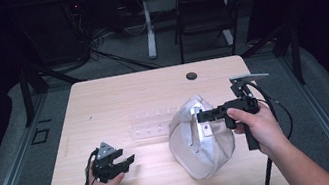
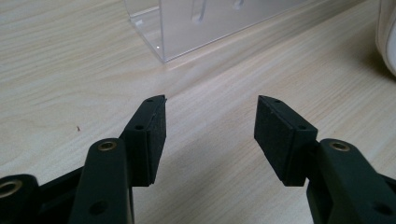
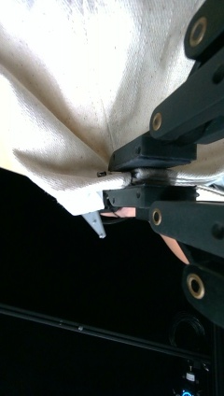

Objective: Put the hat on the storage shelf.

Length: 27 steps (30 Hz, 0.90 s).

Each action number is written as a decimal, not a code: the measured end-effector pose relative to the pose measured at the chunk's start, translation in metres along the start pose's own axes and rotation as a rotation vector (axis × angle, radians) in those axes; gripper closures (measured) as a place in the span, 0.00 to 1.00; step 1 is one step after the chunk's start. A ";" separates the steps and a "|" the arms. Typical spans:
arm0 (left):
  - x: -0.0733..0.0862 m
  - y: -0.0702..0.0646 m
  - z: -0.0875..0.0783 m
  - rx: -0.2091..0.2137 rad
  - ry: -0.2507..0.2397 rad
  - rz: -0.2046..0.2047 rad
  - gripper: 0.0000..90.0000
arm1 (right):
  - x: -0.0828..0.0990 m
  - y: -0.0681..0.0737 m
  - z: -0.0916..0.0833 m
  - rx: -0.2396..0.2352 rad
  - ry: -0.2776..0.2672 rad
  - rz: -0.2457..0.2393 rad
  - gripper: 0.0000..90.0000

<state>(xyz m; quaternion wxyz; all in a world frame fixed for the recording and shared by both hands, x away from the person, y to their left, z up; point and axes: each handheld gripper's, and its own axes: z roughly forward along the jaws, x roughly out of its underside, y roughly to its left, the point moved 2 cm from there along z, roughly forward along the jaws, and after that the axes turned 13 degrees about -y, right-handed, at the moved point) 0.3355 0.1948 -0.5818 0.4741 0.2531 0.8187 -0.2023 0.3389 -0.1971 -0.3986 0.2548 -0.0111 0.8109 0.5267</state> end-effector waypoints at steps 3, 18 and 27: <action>0.000 -0.002 0.000 0.003 -0.005 -0.001 0.49 | -0.003 0.005 -0.004 -0.018 -0.024 -0.005 0.91; -0.004 -0.020 0.002 0.050 -0.019 0.038 0.50 | -0.021 0.013 -0.009 -0.034 -0.094 0.018 0.91; -0.008 -0.035 0.003 0.073 -0.029 0.092 0.50 | -0.033 0.028 -0.009 -0.027 -0.110 -0.011 0.91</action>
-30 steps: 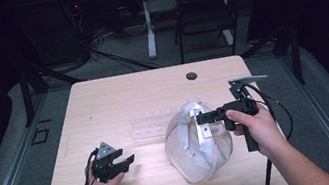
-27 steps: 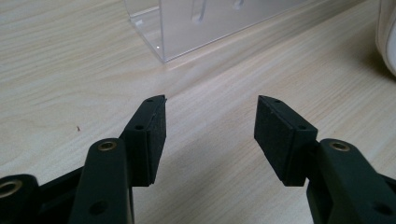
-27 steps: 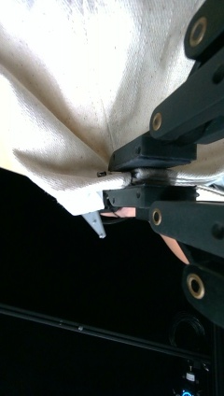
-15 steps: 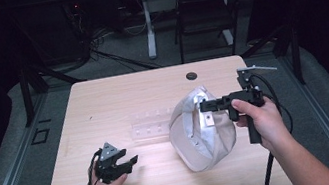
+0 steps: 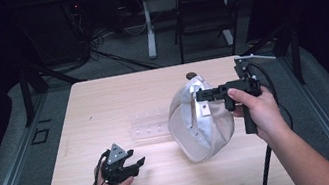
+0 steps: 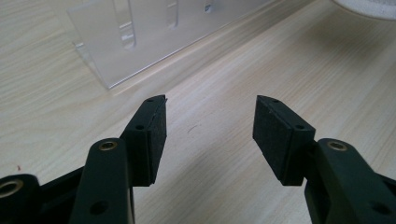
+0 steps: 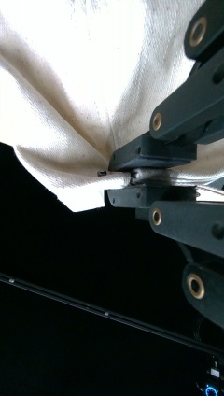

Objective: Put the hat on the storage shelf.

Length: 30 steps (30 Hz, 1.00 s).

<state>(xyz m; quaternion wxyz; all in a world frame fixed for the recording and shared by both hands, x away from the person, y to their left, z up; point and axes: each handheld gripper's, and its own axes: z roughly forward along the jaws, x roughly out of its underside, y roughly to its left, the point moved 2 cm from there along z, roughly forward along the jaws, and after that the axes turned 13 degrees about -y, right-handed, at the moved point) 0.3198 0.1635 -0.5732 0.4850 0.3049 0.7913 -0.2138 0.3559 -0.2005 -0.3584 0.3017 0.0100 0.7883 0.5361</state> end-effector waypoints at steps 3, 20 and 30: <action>-0.002 -0.003 0.001 0.009 -0.003 0.003 0.50 | -0.004 0.005 0.003 -0.001 -0.003 -0.002 0.91; -0.019 -0.012 -0.004 0.040 -0.069 -0.014 0.50 | -0.025 0.029 0.032 0.005 -0.020 -0.024 0.91; -0.040 -0.030 -0.004 0.070 -0.088 0.084 0.48 | -0.034 0.035 0.042 0.018 -0.041 -0.022 0.91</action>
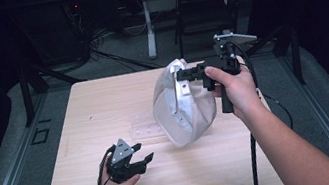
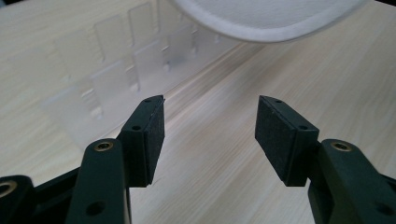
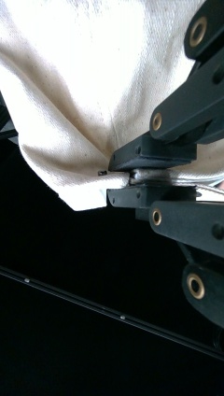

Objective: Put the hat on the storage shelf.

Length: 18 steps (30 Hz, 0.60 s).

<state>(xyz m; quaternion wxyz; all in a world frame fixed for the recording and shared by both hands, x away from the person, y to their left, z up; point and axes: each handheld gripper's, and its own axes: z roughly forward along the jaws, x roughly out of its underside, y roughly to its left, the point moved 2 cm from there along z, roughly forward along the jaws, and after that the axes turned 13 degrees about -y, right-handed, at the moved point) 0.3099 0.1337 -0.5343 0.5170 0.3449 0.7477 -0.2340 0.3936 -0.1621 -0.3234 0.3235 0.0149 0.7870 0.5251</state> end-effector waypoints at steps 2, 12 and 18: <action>-0.006 -0.007 0.003 0.013 -0.001 0.032 0.48 | -0.002 0.001 0.002 0.004 -0.004 -0.001 0.91; -0.033 -0.047 0.042 0.064 0.026 0.125 0.46 | -0.009 0.004 0.011 0.021 -0.019 -0.001 0.91; -0.050 -0.062 0.059 0.033 0.015 0.143 0.46 | -0.011 0.002 0.018 0.023 -0.026 0.010 0.91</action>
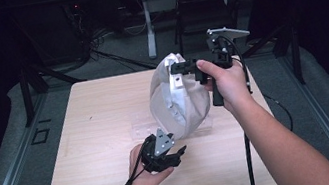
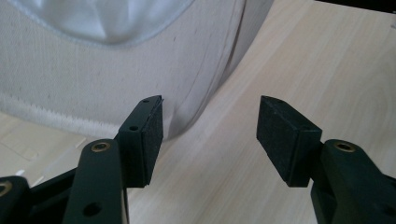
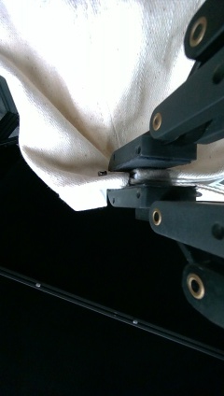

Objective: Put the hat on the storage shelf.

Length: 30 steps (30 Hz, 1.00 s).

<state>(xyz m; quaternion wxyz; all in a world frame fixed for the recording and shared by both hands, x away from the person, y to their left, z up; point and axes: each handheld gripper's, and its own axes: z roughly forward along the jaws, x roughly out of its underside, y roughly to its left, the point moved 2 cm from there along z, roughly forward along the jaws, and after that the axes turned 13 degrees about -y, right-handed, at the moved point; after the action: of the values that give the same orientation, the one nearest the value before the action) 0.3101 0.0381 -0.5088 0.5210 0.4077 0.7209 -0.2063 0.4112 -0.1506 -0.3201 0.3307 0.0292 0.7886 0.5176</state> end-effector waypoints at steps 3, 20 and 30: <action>-0.005 -0.003 0.007 -0.032 0.023 0.024 0.49 | 0.000 0.000 0.002 -0.001 -0.003 0.001 0.91; -0.011 0.031 -0.001 -0.114 0.043 0.050 0.92 | 0.000 0.004 0.001 -0.016 -0.031 0.001 0.91; -0.008 0.060 0.001 -0.081 0.006 -0.115 0.92 | 0.004 0.003 0.010 -0.015 -0.017 -0.010 0.91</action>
<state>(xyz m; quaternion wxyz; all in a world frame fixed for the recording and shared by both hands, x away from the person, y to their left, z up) 0.3597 0.0690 -0.4941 0.5223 0.3448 0.7524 -0.2052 0.4125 -0.1395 -0.3217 0.3402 0.0271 0.7818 0.5217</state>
